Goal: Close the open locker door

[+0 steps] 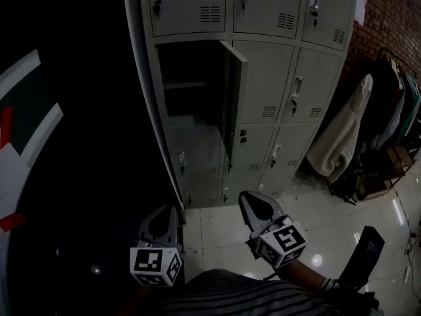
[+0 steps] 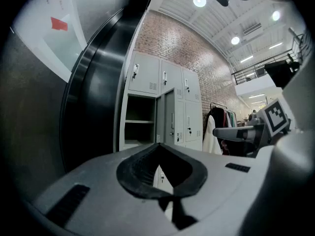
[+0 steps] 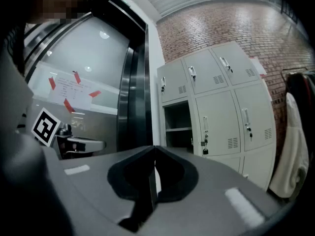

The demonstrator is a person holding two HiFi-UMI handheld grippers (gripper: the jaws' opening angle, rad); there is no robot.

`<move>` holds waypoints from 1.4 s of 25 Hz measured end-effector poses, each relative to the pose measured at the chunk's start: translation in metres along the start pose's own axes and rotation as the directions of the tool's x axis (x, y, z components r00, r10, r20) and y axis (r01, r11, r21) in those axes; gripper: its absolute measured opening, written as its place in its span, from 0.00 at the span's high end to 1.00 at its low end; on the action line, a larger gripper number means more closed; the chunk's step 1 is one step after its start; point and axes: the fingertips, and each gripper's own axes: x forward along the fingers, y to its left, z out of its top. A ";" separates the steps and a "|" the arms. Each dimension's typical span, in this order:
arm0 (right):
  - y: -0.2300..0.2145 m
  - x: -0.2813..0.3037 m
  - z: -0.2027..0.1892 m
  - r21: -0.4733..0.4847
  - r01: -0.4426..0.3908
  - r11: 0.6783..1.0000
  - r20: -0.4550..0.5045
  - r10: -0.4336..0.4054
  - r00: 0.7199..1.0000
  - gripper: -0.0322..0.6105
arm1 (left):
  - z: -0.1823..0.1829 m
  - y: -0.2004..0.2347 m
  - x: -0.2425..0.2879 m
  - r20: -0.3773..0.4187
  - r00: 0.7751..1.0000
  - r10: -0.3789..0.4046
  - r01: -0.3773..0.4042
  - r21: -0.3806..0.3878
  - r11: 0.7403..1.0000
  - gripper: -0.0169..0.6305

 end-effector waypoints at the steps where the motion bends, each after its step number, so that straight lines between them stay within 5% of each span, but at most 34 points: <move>1: -0.007 0.003 0.003 -0.004 -0.009 1.000 0.004 0.009 1.000 0.93 | 0.003 0.000 0.004 0.004 1.000 -0.001 0.001 0.012 1.000 0.97; 4: -0.034 0.017 0.015 -0.031 -0.022 0.999 0.022 0.022 1.000 0.76 | 0.014 0.003 0.020 0.019 1.000 -0.004 0.003 0.043 0.999 0.97; 16: -0.149 0.140 0.039 -0.124 -0.024 0.992 0.025 0.028 0.999 0.55 | 0.051 0.062 0.128 0.068 0.997 -0.046 0.038 0.113 0.993 0.97; 26: -0.147 0.191 0.043 -0.164 -0.115 0.980 0.001 0.117 0.993 0.56 | 0.092 0.092 0.222 0.112 0.982 -0.153 0.136 0.144 0.980 0.97; 35: -0.116 0.210 0.041 -0.151 -0.149 0.977 0.018 0.154 0.988 0.67 | 0.095 0.103 0.225 0.107 0.983 -0.151 0.136 0.135 0.981 0.97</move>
